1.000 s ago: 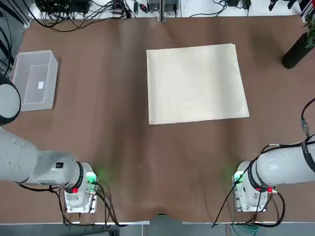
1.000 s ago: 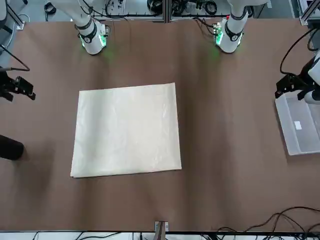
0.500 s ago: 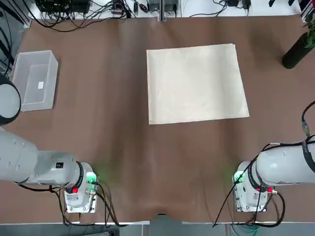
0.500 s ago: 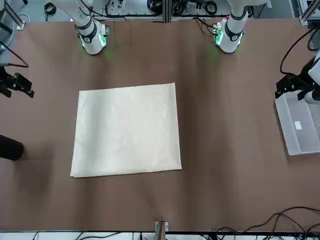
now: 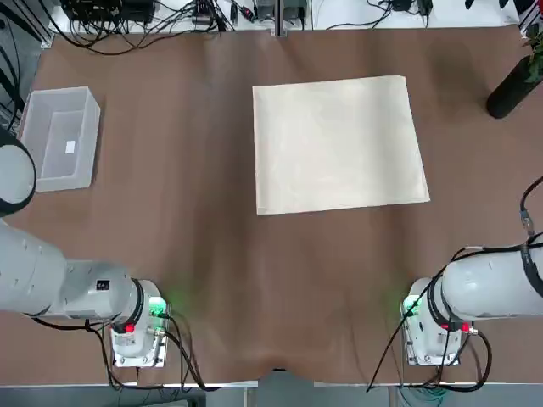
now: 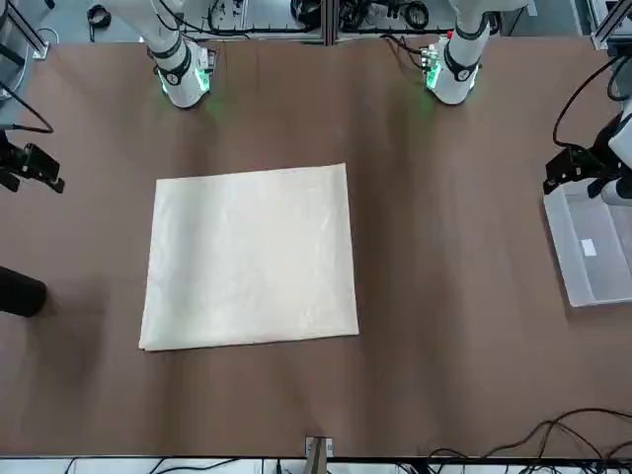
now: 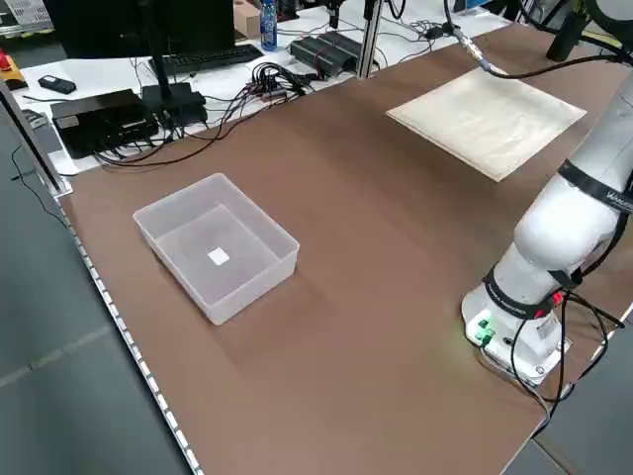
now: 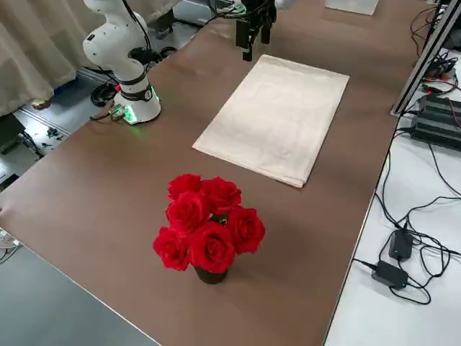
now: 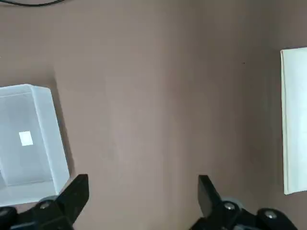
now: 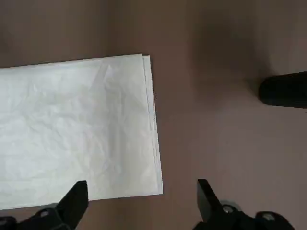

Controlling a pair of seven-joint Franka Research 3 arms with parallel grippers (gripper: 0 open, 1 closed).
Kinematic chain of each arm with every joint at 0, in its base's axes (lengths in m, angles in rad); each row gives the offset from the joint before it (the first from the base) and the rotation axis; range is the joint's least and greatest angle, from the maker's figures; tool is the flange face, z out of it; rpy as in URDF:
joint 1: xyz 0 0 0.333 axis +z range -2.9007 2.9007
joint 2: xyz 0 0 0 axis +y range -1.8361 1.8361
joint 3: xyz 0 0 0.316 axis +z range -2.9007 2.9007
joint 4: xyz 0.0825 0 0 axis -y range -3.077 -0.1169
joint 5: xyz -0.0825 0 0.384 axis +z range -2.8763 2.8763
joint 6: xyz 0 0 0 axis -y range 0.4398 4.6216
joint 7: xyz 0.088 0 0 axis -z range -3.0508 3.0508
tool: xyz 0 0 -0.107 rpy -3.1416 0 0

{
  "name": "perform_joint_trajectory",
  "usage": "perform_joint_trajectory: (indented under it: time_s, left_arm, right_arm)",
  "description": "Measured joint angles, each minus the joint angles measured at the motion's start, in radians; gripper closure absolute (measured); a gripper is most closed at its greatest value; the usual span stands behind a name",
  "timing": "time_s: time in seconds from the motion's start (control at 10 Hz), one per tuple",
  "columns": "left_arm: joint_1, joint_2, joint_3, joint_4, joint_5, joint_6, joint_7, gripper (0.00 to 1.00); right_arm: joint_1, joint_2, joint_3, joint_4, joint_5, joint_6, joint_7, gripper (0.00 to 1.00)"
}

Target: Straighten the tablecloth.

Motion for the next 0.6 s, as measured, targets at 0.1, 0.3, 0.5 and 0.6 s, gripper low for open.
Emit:
perform_joint_trajectory:
  time_s: [0.1,0.3,0.5,0.6]
  left_arm:
    - [0.000,0.000,0.002,0.000,0.000,0.000,0.000,0.00]
    - [0.001,0.000,0.003,0.000,0.006,0.002,-0.001,0.00]
    - [0.001,0.000,0.003,0.000,0.009,0.007,-0.001,0.00]
    - [0.001,0.000,0.003,0.000,0.009,0.008,-0.001,0.00]
  right_arm:
    - [0.001,0.000,0.000,0.010,0.000,0.000,0.001,0.00]
    - [0.002,0.000,0.001,0.024,0.000,0.000,0.001,0.00]
    - [0.006,0.000,0.001,0.028,0.000,0.000,0.001,0.00]
    - [0.006,0.000,0.000,0.028,0.006,-0.002,0.003,0.00]
